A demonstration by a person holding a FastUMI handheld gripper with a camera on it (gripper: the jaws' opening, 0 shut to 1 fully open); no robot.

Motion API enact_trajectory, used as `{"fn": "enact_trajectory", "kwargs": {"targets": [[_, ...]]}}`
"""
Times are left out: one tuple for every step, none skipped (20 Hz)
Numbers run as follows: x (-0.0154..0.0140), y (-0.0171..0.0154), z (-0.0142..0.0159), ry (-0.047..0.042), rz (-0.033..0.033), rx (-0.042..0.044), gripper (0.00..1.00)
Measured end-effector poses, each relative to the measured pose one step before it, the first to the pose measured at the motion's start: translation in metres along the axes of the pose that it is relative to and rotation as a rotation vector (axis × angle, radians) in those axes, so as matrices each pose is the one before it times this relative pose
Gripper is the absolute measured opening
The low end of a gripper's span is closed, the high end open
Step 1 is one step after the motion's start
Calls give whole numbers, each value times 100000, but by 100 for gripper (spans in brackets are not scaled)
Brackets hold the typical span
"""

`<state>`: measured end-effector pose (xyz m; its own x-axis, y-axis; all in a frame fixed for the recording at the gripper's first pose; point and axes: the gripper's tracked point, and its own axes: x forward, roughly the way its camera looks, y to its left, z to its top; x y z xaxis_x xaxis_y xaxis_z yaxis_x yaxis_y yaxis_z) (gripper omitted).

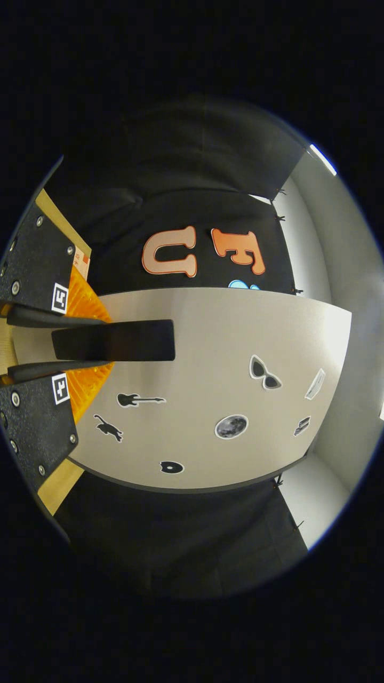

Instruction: Open the shoe cabinet door, grab the shoes and put them into the shoe cabinet, then close the shoe cabinet door.

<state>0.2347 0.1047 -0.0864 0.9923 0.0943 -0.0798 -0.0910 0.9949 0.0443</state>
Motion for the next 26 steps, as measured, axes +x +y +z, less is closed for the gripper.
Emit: {"fn": "enact_trajectory", "kwargs": {"targets": [[-298,-276,9,240,-269,-749,26],[-388,-339,-16,54,-698,50,26],[-440,-400,29,133,-815,683,26],[-641,-539,1,90,-553,254,26],[-545,-518,-59,94,-574,175,26],[-450,-353,-98,163,-395,-165,25],[-641,-594,6,170,-203,-29,25],[-722,-641,-83,265,-311,285,25],[-639,-640,-4,-116,-302,270,25],[-414,-401,35,52,403,-9,25],[-446,-390,38,93,883,413,25],[-224,-192,-80,87,1299,243,25],[-354,-425,-51,43,1621,-246,25],[-259,-365,-28,515,1184,-210,25],[-592,-661,-71,408,693,23,25],[-609,-1013,-47,-660,601,45,25],[-613,-980,26,-1074,661,657,25],[-599,-776,-85,-20,915,589,25],[-359,-807,-34,492,900,244,25],[-222,-826,-47,405,807,-176,25],[-399,-796,83,176,1008,-216,25],[-386,-771,-9,132,1016,393,25],[-488,-901,62,32,554,1579,25],[-459,-927,30,137,334,1964,25],[-383,-929,-18,-204,318,1502,25],[-386,-815,9,83,339,319,25]]}}
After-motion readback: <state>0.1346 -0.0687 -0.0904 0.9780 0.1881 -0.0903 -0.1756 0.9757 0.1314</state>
